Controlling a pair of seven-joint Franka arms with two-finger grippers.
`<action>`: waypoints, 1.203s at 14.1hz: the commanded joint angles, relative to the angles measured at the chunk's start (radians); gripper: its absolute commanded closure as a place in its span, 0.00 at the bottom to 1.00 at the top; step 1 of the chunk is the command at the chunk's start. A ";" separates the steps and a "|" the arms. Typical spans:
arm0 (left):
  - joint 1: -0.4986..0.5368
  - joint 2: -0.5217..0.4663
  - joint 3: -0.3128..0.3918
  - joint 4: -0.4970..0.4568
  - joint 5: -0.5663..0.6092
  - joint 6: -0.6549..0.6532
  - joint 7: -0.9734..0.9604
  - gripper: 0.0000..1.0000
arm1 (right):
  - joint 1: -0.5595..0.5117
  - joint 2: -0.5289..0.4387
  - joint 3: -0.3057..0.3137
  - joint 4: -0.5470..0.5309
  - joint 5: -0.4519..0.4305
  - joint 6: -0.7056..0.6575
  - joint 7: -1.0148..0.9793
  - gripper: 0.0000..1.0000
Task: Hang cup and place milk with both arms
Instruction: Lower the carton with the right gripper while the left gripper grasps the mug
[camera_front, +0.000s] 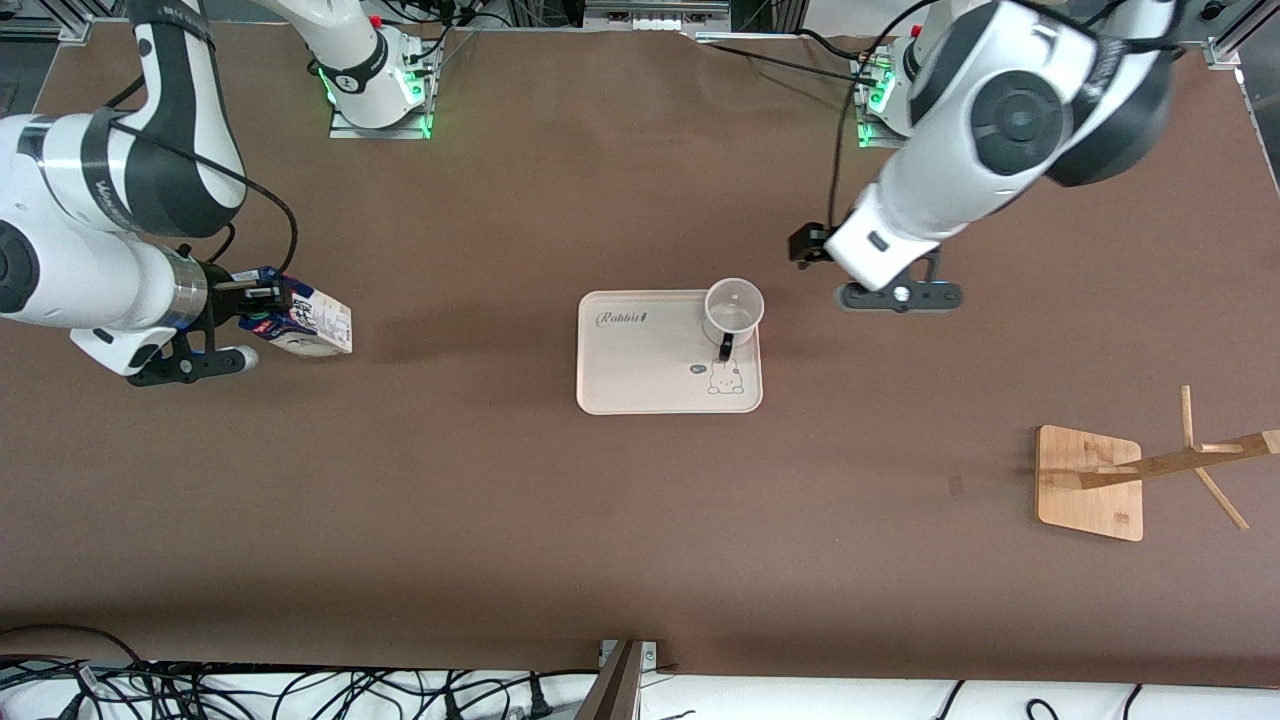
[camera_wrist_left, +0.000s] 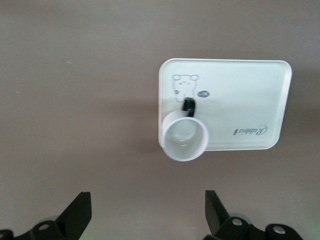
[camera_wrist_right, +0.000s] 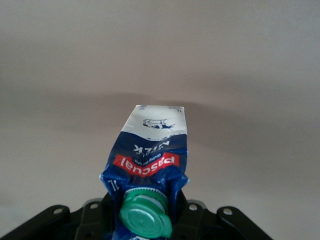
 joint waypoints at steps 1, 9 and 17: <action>-0.031 0.086 -0.034 -0.019 -0.003 0.108 -0.078 0.00 | -0.019 -0.059 0.020 -0.121 -0.021 0.097 -0.018 0.57; -0.149 0.309 -0.036 -0.073 -0.003 0.400 -0.112 0.00 | -0.031 -0.013 0.023 -0.193 -0.018 0.273 -0.032 0.56; -0.159 0.361 -0.036 -0.100 -0.002 0.417 -0.095 0.75 | -0.046 0.010 0.023 -0.201 -0.011 0.289 -0.037 0.00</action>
